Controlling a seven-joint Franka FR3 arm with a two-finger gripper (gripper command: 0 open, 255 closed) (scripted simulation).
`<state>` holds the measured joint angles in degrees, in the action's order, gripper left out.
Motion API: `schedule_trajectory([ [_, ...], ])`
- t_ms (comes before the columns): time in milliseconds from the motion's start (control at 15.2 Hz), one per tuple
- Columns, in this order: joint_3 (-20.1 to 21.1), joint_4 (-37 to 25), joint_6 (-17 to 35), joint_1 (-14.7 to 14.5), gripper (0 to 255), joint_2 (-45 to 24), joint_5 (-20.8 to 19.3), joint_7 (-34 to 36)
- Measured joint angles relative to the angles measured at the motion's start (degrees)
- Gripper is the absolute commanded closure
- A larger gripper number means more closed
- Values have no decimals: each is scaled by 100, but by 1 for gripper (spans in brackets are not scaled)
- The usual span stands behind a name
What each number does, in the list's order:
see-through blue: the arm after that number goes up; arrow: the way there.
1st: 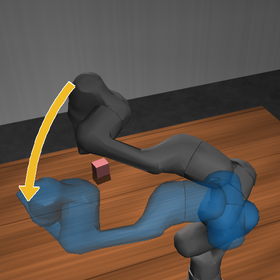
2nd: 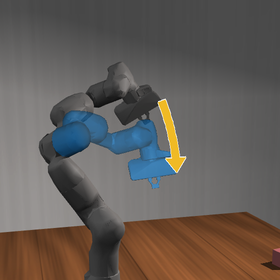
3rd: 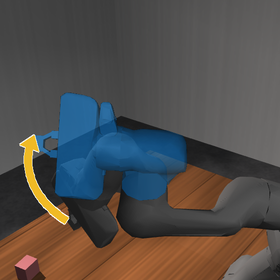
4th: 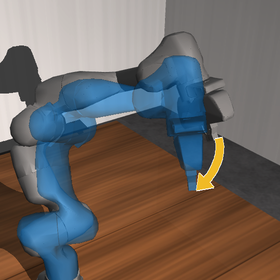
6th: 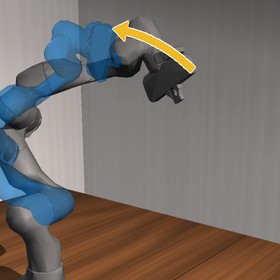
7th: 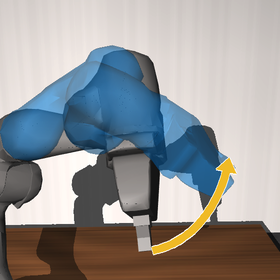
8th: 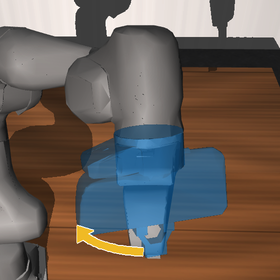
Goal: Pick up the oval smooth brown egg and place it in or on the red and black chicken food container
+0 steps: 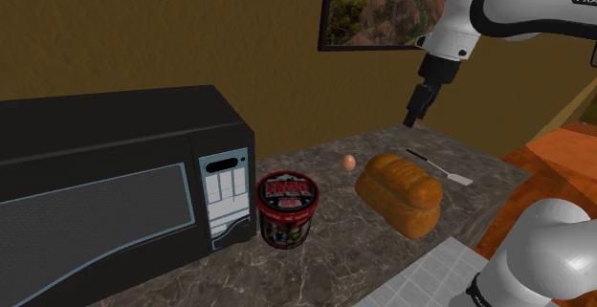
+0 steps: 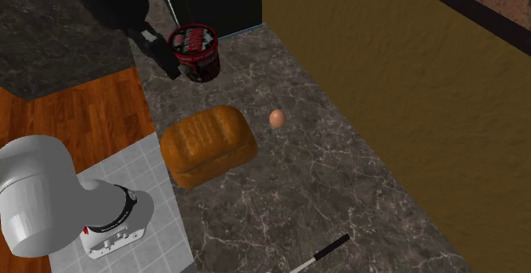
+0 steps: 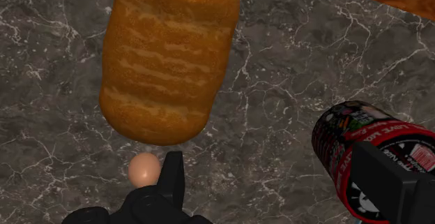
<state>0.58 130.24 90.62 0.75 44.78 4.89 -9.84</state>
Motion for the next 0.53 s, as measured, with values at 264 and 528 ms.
schedule_trajectory([
  [264, -134, 185, 375, 9, 0, -164, -35, -210],
  [528, -366, 542, 1169, 14, 0, -540, -58, -590],
])
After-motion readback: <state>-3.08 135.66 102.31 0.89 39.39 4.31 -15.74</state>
